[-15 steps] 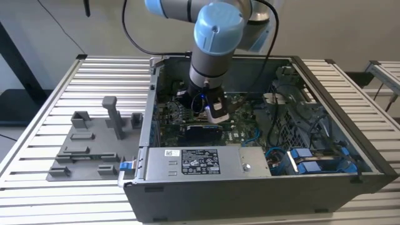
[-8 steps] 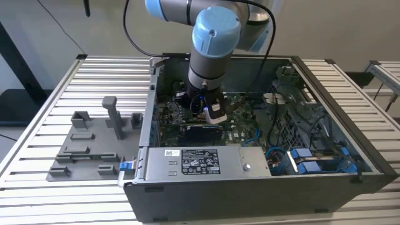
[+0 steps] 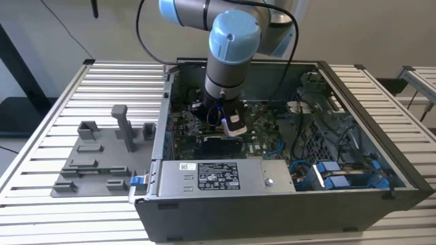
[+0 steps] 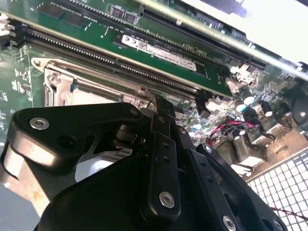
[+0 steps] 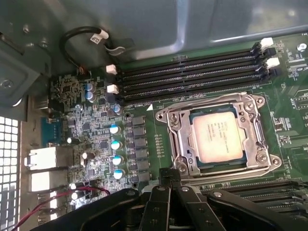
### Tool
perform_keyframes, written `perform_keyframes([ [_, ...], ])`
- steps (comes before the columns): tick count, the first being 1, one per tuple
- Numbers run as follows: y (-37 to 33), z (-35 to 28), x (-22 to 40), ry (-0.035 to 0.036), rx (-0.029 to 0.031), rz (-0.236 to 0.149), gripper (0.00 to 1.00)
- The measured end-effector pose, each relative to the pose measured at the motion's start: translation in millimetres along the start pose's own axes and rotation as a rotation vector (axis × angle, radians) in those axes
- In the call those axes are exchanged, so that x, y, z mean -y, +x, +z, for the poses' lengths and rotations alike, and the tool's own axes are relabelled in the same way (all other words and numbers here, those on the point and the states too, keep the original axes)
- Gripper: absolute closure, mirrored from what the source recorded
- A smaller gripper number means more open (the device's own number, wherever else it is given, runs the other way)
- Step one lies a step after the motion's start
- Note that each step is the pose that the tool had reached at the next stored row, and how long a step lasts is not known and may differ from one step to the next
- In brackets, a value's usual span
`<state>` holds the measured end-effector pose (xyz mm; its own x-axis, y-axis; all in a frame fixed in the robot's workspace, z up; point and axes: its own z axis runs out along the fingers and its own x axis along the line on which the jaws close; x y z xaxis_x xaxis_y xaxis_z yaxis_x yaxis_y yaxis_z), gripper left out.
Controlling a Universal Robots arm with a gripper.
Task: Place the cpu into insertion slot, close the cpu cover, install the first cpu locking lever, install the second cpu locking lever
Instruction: 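Install the second cpu locking lever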
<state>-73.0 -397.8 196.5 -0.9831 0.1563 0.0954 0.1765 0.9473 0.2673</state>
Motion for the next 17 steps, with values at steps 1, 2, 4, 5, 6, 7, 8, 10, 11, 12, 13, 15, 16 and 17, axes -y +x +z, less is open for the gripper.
perform_keyframes([
  [1, 0.0, 0.6, 0.1, 0.0036, 0.0006, 0.0, 0.89],
  [2, 0.0, 1.0, 0.0, 0.0068, 0.0011, 0.0, 0.89],
  [4, 0.0, 1.4, -0.2, 0.0119, 0.0022, 0.001, 0.89],
  [5, 0.0, 1.4, -0.3, 0.0156, 0.0029, 0.001, 0.89],
  [6, 0.0, 1.4, -0.3, 0.0196, 0.0035, 0.001, 0.89],
  [7, 0.0, 1.3, -0.3, 0.0238, 0.0043, 0.001, 0.89],
  [8, 0.0, 1.0, -0.4, 0.0261, 0.0047, 0.001, 0.89],
  [10, 0.2, 0.4, -0.4, 0.0342, 0.006, 0.002, 0.89],
  [11, 0.2, 0.2, -0.5, 0.0396, 0.007, 0.002, 0.89],
  [12, 0.2, -0.9, -0.8, 0.0411, 0.0075, 0.002, 0.89],
  [13, 0.5, -3.8, -1.7, 0.0406, 0.0077, 0.002, 0.89],
  [15, 1.4, -12.6, -4.2, 0.0409, 0.0073, 0.002, 0.89],
  [16, 1.8, -16.9, -5.4, 0.0409, 0.0072, 0.002, 0.89],
  [17, 2.3, -21.4, -6.6, 0.0409, 0.0072, 0.002, 0.89],
])
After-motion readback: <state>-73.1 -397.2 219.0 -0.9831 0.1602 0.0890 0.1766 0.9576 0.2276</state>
